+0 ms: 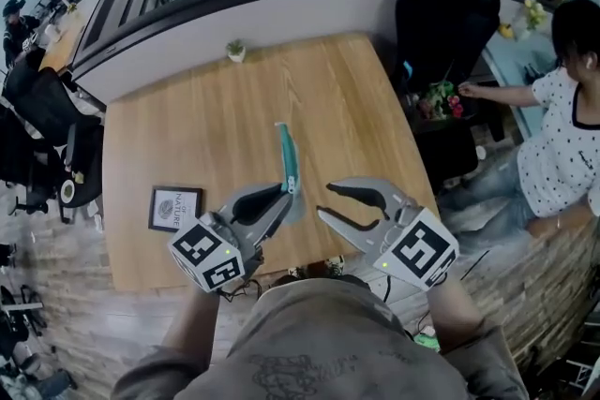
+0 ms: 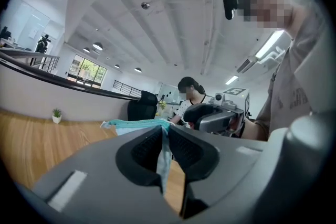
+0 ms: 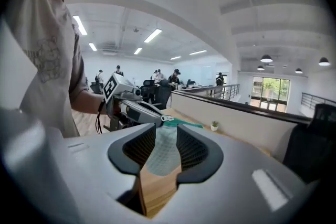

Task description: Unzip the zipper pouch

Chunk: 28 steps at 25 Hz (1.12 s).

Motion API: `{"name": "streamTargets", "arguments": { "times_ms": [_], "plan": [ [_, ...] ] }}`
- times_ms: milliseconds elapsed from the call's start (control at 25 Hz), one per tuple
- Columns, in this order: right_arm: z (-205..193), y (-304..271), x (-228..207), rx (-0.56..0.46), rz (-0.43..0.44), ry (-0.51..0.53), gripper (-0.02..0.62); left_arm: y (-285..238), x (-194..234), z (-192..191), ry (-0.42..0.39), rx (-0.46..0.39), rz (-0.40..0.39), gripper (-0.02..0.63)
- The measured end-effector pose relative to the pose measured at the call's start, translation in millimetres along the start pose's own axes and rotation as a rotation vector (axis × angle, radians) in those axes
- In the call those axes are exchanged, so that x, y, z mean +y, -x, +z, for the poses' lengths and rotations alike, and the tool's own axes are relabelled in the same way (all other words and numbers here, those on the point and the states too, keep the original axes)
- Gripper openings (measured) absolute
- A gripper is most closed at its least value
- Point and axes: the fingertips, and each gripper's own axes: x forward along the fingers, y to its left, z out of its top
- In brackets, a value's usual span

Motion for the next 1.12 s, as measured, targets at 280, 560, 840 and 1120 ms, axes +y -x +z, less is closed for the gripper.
{"name": "streamTargets", "arguments": {
  "times_ms": [280,560,840,1120],
  "plan": [
    [8.3,-12.9,5.1,0.089,0.058,0.213,0.135,-4.3,-13.8,1.1,-0.008,0.014,-0.037,0.043],
    [4.7,-17.2,9.9,0.173,0.076,0.373,0.099,-11.1,-25.8,0.3,-0.027,0.029,-0.068,0.043],
    [-6.7,-12.0,15.4,0.234,0.107,0.518,0.094,-16.3,-33.7,-7.8,-0.034,0.074,-0.091,0.043],
    [-15.9,-8.2,21.4,0.252,0.155,0.657,0.038,-20.1,-38.7,-17.8,-0.056,0.127,-0.112,0.043]
  ]
}}
